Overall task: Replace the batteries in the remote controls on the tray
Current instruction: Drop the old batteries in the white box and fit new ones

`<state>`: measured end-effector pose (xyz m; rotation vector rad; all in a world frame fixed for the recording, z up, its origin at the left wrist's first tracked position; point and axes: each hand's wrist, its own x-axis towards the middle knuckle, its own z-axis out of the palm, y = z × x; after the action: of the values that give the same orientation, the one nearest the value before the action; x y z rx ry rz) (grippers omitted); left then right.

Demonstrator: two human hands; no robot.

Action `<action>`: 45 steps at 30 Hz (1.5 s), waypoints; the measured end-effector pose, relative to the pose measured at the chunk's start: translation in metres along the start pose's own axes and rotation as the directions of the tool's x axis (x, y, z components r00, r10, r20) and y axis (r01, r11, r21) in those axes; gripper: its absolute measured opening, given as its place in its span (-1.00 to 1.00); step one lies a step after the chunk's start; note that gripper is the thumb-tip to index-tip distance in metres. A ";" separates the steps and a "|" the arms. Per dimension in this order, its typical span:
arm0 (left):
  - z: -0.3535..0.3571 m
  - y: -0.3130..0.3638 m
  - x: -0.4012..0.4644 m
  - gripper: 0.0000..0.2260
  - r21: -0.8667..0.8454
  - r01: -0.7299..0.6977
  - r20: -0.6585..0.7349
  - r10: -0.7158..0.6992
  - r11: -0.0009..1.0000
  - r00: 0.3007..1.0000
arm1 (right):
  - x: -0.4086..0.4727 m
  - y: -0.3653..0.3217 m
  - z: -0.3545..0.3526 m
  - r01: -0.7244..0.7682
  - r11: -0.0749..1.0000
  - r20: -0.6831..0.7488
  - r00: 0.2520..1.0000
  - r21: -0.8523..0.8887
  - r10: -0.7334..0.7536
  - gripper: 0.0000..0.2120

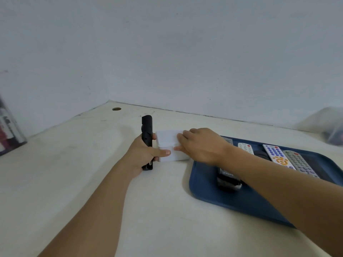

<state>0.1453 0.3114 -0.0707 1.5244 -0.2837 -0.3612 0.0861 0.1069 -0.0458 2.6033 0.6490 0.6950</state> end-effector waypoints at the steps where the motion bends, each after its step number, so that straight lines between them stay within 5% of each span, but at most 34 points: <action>1: 0.000 0.000 0.000 -0.49 -0.002 -0.007 0.002 0.007 1.000 1.000 | 0.000 0.001 0.003 0.017 0.999 -0.038 0.999 -0.033 -0.019 -0.53; 9: 0.000 0.004 -0.002 -0.59 -0.151 0.027 0.043 -0.021 0.988 0.999 | 0.005 0.006 -0.004 0.065 0.997 -0.196 0.978 -0.036 -0.071 -0.62; 13: 0.004 0.003 -0.003 -0.58 -0.180 0.010 0.039 -0.003 0.984 0.999 | 0.011 0.014 -0.015 0.052 0.998 -0.078 0.996 0.035 -0.050 -0.55; 18: 0.001 0.001 -0.002 -0.33 -0.171 -0.006 0.053 0.015 0.985 0.999 | 0.019 0.010 -0.019 0.090 0.994 0.085 0.992 0.064 -0.095 -0.63; 23: -0.001 -0.003 -0.004 -0.30 -0.054 -0.087 0.111 0.092 0.995 0.989 | 0.026 0.037 -0.034 -0.201 0.957 0.008 0.979 0.211 0.204 -0.65; 26: -0.001 -0.003 -0.004 -0.26 -0.011 -0.130 0.130 0.130 0.991 0.983 | 0.028 0.044 -0.035 -0.375 0.750 0.005 0.896 0.546 0.444 -0.69; 29: -0.001 -0.003 -0.004 -0.23 0.056 -0.206 0.175 0.193 0.977 0.965 | 0.034 0.039 -0.028 -0.482 0.388 0.048 0.672 0.785 0.739 -0.63; 31: -0.002 -0.004 -0.004 -0.12 0.084 -0.243 0.191 0.224 0.966 0.956 | 0.033 0.031 -0.026 -0.479 0.274 0.071 0.586 0.834 0.807 -0.64; 34: 0.000 -0.005 -0.002 -0.05 0.097 -0.282 0.182 0.262 0.954 0.948 | 0.023 0.014 -0.030 -0.481 0.353 0.074 0.667 0.803 0.741 -0.84; 37: 0.003 -0.004 -0.001 -0.04 0.146 -0.325 0.158 0.302 0.935 0.940 | 0.014 0.001 -0.036 -0.489 0.672 0.221 0.866 0.556 0.448 -0.91; 39: 0.003 -0.004 0.000 -0.03 0.148 -0.324 0.145 0.303 0.934 0.942 | 0.014 -0.002 -0.036 -0.448 0.839 0.297 0.883 0.310 0.362 -0.82; 41: 0.003 -0.005 0.001 -0.03 0.143 -0.342 0.155 0.320 0.929 0.935 | 0.017 -0.003 -0.034 -0.414 0.889 0.322 0.884 0.197 0.340 -0.78; 45: 0.005 -0.003 -0.002 -0.05 0.203 -0.398 0.141 0.375 0.895 0.916 | 0.019 -0.003 -0.036 -0.445 0.861 0.335 0.873 0.247 0.355 -0.75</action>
<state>0.1412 0.3074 -0.0736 1.6317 -0.7170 -0.0863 0.0802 0.1276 -0.0108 3.1045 0.1245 0.3351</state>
